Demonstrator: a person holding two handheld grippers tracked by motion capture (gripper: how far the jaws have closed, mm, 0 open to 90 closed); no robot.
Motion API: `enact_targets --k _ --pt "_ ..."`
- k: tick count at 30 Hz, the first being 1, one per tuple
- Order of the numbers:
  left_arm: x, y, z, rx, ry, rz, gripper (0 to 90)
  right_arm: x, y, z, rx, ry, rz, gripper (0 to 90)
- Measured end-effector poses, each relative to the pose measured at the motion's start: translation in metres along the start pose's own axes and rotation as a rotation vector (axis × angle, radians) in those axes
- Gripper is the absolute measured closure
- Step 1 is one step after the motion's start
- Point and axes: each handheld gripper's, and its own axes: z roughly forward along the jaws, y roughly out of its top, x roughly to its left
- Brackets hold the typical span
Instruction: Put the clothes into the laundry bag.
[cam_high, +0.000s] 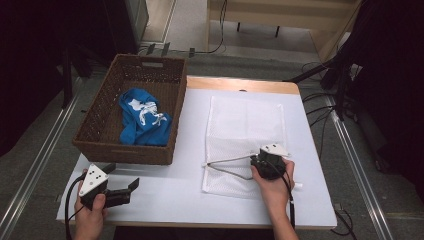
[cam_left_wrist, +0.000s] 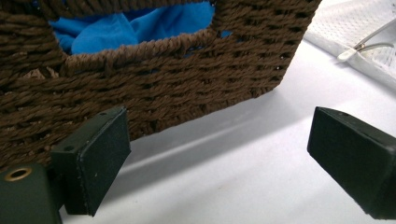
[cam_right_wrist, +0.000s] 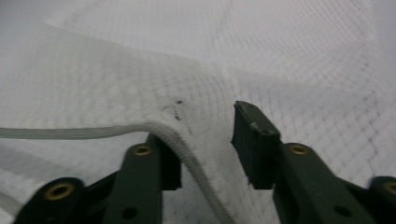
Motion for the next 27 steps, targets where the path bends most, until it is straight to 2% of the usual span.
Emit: enact_targets --k 1,2,3,4,5,7,10,12,14,16,17,20,23,27 --pt "-0.001 0.001 -0.001 -0.006 -0.001 -0.002 6.3 -0.002 0.002 -0.002 -0.008 0.028 0.013 69.9" --pt "-0.001 0.001 -0.001 -0.006 -0.001 -0.002 6.3 -0.002 0.002 -0.002 -0.008 0.028 0.013 69.9" --pt "-0.002 0.003 -0.002 -0.015 -0.005 -0.004 6.3 -0.007 0.005 -0.008 -0.048 0.055 0.04 75.2" --pt "-0.003 0.005 -0.003 -0.02 -0.006 -0.001 6.3 -0.007 0.005 -0.01 -0.057 0.058 0.041 77.3" --pt "-0.003 0.005 -0.003 -0.02 -0.006 -0.001 6.3 -0.008 0.006 -0.012 -0.067 0.08 0.046 79.1" --pt "-0.005 0.009 -0.007 -0.033 0.008 0.011 6.3 -0.01 0.006 -0.017 -0.092 0.11 0.047 83.1" --pt "-0.009 0.015 -0.01 -0.055 0.001 0.014 6.3 -0.011 0.008 -0.023 -0.113 0.113 0.022 85.8" --pt "-0.01 0.016 -0.011 -0.06 -0.006 0.016 6.3 -0.012 0.009 -0.024 -0.115 0.117 0.012 85.8" --pt "-0.016 0.021 -0.014 -0.07 -0.007 0.029 6.3 -0.015 0.01 -0.027 -0.124 0.141 0.007 87.7" --pt "-0.017 0.022 -0.015 -0.069 0.004 0.039 6.3 -0.016 0.01 -0.027 -0.126 0.145 0.006 88.5" --pt "-0.019 0.024 -0.017 -0.072 0.029 0.041 6.3 -0.016 0.009 -0.027 -0.123 0.152 0.012 88.9" --pt "-0.022 0.032 -0.02 -0.078 0.043 0.013 6.3 -0.016 0.006 -0.027 -0.112 0.169 0.002 89.6" --pt "-0.023 0.036 -0.021 -0.082 0.035 -0.001 6.3 -0.015 0.004 -0.025 -0.112 0.171 -0.02 89.5" --pt "-0.025 0.043 -0.026 -0.097 0.035 -0.013 6.3 -0.017 0.003 -0.022 -0.098 0.197 -0.008 89.6"
